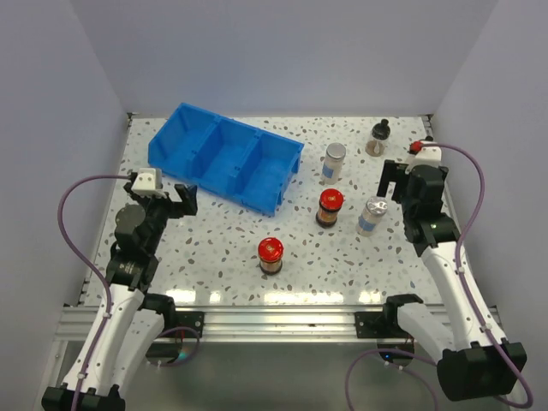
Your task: Organize the condiment bottles
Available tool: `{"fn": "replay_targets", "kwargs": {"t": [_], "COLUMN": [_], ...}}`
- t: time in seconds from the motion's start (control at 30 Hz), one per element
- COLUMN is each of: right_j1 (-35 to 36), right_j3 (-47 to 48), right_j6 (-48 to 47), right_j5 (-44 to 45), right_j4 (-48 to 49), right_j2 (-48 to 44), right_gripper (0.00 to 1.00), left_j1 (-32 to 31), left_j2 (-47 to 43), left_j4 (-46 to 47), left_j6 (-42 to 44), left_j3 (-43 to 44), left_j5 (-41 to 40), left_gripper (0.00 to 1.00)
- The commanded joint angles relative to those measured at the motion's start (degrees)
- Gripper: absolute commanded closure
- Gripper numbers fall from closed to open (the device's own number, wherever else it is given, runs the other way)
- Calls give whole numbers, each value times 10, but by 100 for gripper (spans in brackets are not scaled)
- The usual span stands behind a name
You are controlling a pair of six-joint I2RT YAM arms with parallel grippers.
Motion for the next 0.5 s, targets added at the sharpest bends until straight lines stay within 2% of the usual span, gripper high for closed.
{"fn": "replay_targets", "kwargs": {"t": [0.0,0.07,0.2,0.23,0.3,0.33,0.47], "right_j1": [0,0,1,1,3,2,2], "right_j3": [29,29,26,22,30,40,57], "right_j6": [20,6,-82,-147,-235,-246,-271], "right_j5": [11,-8,-130,-239,-339,-389,-406], "right_j4": [19,24,32,33,-4,-20,-50], "right_j2": [-14,-18,-32,-41,-31,-25,-7], "right_gripper": [1,1,1,1,1,1,1], "left_j1": [5,5,5,5,5,5,-3], "left_j2": [-4,-3,11,26,43,58,66], "left_j4": [36,39,47,46,30,21,-12], "left_j6": [14,8,-5,-9,-27,-31,-80], "left_j3": [4,4,3,5,15,19,28], "left_j5": [49,58,102,127,162,173,246], "left_gripper": [0,0,0,0,0,0,0]}}
